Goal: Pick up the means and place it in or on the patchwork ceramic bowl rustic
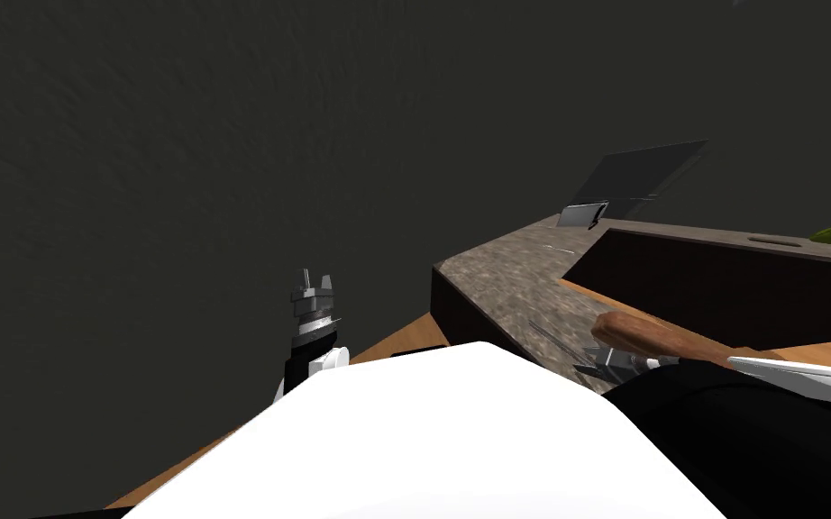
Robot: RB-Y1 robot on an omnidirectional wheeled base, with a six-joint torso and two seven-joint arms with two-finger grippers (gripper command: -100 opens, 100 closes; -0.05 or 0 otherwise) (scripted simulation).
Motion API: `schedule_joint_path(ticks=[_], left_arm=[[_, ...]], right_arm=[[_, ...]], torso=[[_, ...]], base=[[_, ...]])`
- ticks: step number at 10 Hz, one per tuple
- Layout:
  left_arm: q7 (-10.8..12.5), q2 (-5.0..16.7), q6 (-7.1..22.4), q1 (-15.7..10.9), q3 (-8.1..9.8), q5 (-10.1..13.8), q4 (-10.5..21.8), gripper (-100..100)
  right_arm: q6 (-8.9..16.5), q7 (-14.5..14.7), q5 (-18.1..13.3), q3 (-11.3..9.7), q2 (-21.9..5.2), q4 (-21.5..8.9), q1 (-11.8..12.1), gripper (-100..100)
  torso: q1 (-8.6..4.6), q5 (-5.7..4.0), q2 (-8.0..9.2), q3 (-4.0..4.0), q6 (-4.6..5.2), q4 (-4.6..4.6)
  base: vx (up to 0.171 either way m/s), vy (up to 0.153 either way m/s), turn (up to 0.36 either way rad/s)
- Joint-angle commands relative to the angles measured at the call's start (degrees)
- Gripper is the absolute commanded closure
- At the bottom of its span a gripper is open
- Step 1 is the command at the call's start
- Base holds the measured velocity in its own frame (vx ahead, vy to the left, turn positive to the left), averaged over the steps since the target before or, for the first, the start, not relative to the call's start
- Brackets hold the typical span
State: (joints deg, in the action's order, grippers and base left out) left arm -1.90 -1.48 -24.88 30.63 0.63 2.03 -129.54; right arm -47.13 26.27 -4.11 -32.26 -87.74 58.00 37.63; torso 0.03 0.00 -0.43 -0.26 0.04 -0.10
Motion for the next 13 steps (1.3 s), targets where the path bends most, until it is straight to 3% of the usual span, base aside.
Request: schedule_joint_path(ticks=[1,2,3,4,8,9,10,13], left_arm=[[0.0,0.0,0.0,0.0,0.0,0.0,0.0,0],[0.0,0.0,0.0,0.01,0.0,0.0,0.0,0],[0.0,0.0,0.0,0.0,0.0,0.0,0.0,0],[0.0,0.0,0.0,-0.01,0.0,0.0,0.0,0],[0.0,0.0,0.0,-0.02,0.0,0.0,0.0,0],[0.0,0.0,0.0,-0.02,0.0,0.0,0.0,0],[0.0,0.0,0.0,-0.02,0.0,0.0,0.0,0],[0.0,0.0,0.01,-0.04,0.0,0.0,0.01,0]], right_arm=[[-0.97,2.86,2.15,-0.42,0.28,-0.38,1.39,-100],[-0.97,4.49,2.15,-0.42,0.28,-0.38,1.39,-100],[-0.71,3.3,2.04,-0.26,0.07,-0.04,1.46,-100],[-0.75,3.68,2.11,-0.27,0.07,-0.04,1.5,100],[-0.69,3.67,2.11,-0.23,0.02,-0.08,1.48,100],[-0.71,3.68,2.11,-0.23,0.02,-0.07,1.48,0],[-0.1,1.41,0.36,0.01,-0.04,0.04,0.28,100],[1.62,-3.64,-3.23,0.87,-0.67,0.89,-1.94,100]], torso=[[0.0,0.0,0.0,0.0,0.0,0.0],[-0.06,-0.02,-0.04,-0.01,0.05,0.0],[-0.03,-0.02,0.0,0.0,-0.02,0.0],[-0.06,-0.02,0.2,0.11,-0.02,0.04],[-0.16,-0.1,0.46,0.26,0.01,0.1],[-0.16,-0.09,0.46,0.27,0.01,0.1],[-0.15,-0.09,0.47,0.27,0.01,0.1],[-0.26,-0.12,1.14,0.66,0.04,0.25]], base=[[0.141,0.004,-0.167],[0.124,0.023,-0.075],[0.044,0.014,-0.001],[0.009,0.002,0.002],[0.0,0.0,0.0],[0.0,0.0,0.0],[-0.098,-0.008,0.17],[-0.205,-0.018,0.176]])
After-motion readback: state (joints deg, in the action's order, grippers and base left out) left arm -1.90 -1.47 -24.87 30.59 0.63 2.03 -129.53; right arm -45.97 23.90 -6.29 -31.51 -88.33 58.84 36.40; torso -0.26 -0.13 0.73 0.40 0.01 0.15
